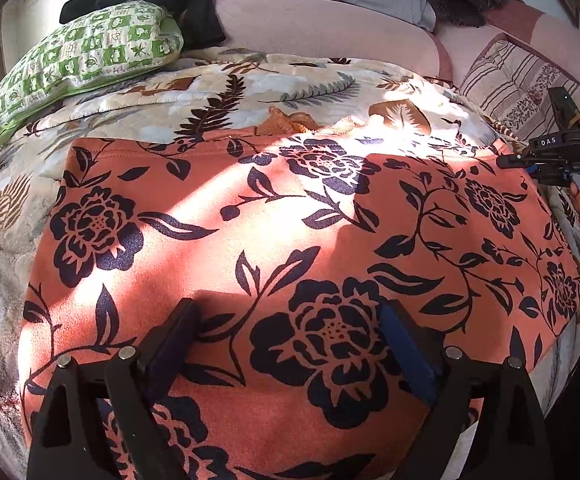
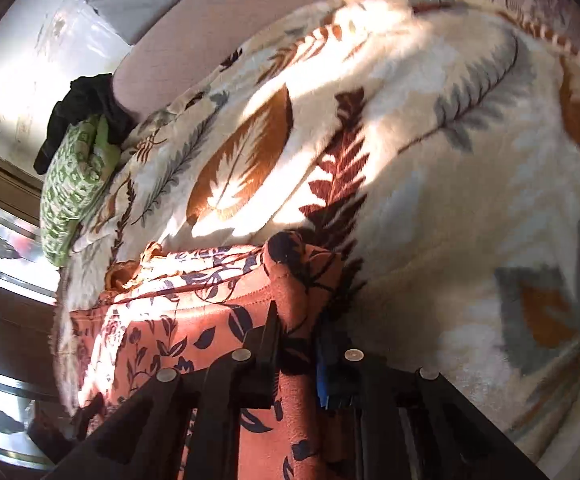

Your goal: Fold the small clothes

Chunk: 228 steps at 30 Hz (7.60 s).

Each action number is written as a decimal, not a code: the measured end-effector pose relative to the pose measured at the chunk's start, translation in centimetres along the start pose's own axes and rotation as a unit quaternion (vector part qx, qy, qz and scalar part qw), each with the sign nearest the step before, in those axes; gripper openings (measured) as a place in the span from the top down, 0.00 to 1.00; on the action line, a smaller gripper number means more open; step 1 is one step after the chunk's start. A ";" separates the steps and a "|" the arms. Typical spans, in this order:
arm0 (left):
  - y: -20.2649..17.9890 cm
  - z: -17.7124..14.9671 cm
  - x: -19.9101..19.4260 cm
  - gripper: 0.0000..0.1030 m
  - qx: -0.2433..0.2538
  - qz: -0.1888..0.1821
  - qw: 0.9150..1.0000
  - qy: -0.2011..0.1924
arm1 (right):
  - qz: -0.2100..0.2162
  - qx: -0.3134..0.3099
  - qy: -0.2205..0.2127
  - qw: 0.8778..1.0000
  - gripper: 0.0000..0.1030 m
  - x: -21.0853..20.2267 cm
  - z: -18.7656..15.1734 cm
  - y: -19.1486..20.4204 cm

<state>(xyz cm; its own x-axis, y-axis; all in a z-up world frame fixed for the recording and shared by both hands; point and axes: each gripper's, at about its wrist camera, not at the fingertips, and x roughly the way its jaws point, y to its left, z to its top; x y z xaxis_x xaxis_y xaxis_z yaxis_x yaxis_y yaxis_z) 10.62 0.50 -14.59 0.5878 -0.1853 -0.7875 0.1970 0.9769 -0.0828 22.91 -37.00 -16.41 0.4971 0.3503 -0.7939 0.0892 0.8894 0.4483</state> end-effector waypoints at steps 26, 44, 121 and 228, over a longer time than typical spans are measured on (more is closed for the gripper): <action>14.3 -6.2 -9.1 0.09 -0.314 -0.094 0.945 -0.011 | 0.152 0.071 0.000 0.986 0.23 -6.1 -15.4 5.4; 14.6 -1.1 -9.9 0.29 -0.212 -0.005 0.977 0.001 | 0.174 0.083 0.038 0.981 0.21 -3.5 -16.2 2.2; 0.4 -0.7 -1.8 0.14 0.001 0.044 0.999 0.026 | 0.080 0.087 0.006 0.993 0.20 -2.7 -2.6 -2.5; -1.3 2.7 -4.2 0.09 -0.077 0.066 0.995 0.018 | 0.164 0.358 -0.077 0.916 0.24 -5.9 -20.9 -3.1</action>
<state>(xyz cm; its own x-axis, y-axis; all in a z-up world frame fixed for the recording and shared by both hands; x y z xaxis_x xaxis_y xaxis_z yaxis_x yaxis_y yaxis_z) 9.98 -0.28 -9.52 0.5717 -0.0529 -0.8187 -0.0036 0.9977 -0.0669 1.65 -35.67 -21.76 0.7093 0.4704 -0.5250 0.4289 0.3031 0.8510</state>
